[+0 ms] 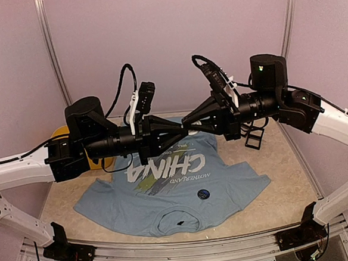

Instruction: Pin the brooch onto the clothing

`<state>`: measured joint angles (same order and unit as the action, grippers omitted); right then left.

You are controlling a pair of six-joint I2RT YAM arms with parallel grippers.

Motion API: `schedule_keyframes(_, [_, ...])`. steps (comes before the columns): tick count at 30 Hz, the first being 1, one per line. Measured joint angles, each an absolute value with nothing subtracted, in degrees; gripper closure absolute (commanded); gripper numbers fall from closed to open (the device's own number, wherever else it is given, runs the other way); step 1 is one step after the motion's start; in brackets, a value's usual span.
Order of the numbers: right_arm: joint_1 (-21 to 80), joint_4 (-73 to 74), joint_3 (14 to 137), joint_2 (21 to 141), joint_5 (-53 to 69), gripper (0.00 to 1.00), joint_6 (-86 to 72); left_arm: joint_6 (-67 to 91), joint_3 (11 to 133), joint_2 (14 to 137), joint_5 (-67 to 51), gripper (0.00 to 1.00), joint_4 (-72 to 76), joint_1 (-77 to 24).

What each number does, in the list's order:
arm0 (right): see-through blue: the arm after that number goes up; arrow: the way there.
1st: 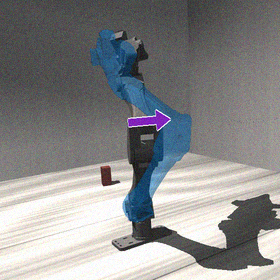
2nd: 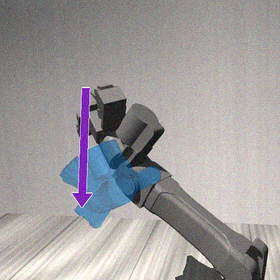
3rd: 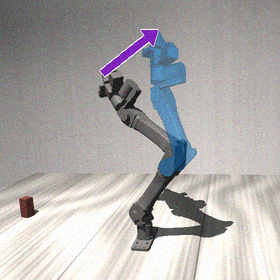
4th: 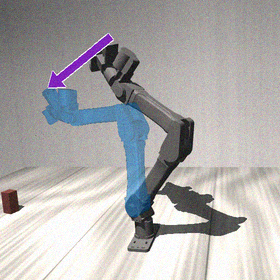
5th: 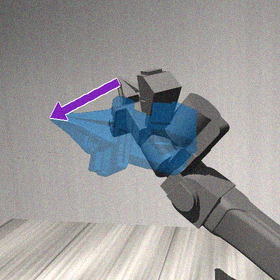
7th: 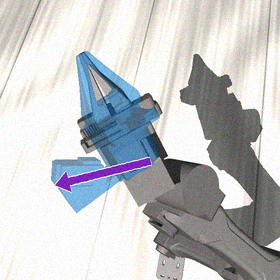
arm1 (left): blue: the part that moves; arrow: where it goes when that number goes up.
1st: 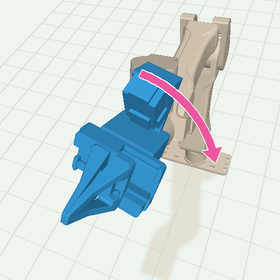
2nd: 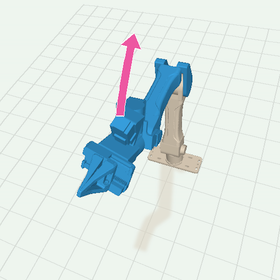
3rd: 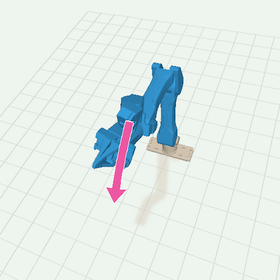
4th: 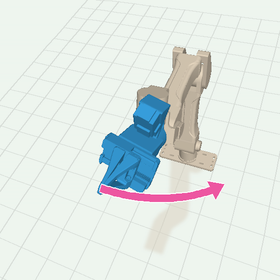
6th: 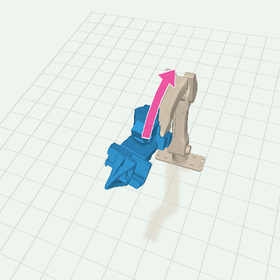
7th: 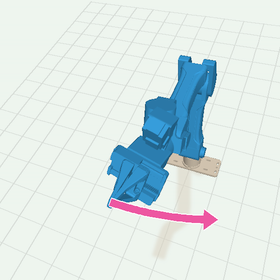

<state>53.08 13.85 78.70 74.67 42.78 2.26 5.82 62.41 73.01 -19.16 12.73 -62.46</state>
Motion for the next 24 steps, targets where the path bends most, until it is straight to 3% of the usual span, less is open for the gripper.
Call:
schedule_keyframes(1, [53.1,13.8,78.7,74.7,42.7,1.0,2.3,5.9,62.4,73.1,-19.2,1.0,12.9,-62.5])
schedule_keyframes(7, [53.0,13.9,78.7,74.7,42.3,0.99,2.2,6.1,62.4,73.7,-20.0,1.0,13.8,-62.5])
schedule_keyframes(8, [53.0,13.9,78.7,74.7,42.3,0.87,2.2,6.2,62.3,73.7,-20.0,1.0,14.0,-62.5])
schedule_keyframes(11, [53.1,13.5,78.7,74.7,42.2,0.32,2.1,6.4,61.1,73.6,-19.3,1.0,16.4,-62.5])
schedule_keyframes(12, [53.1,13.4,78.7,74.7,42.2,0.23,2.1,6.7,60.4,73.6,-18.8,1.0,17.7,-62.5])
schedule_keyframes(14, [53.2,11.9,77.9,74.2,42.0,0.15,2.0,7.1,59.1,73.4,-18.0,1.0,19.6,-62.5])
schedule_keyframes(16, [53.2,9.3,75.5,72.6,41.4,0.14,1.7,7.5,57.4,72.9,-17.3,1.0,21.9,-62.5])
schedule_keyframes(18, [53.1,6.4,71.6,69.8,41.0,0.19,1.4,7.6,55.6,72.1,-17.1,1.0,23.9,-62.5])
schedule_keyframes(24, [53.1,-1.4,65.4,65.6,41.0,0.61,-2.2,7.7,52.3,69.3,-16.9,1.0,29.3,-62.5])
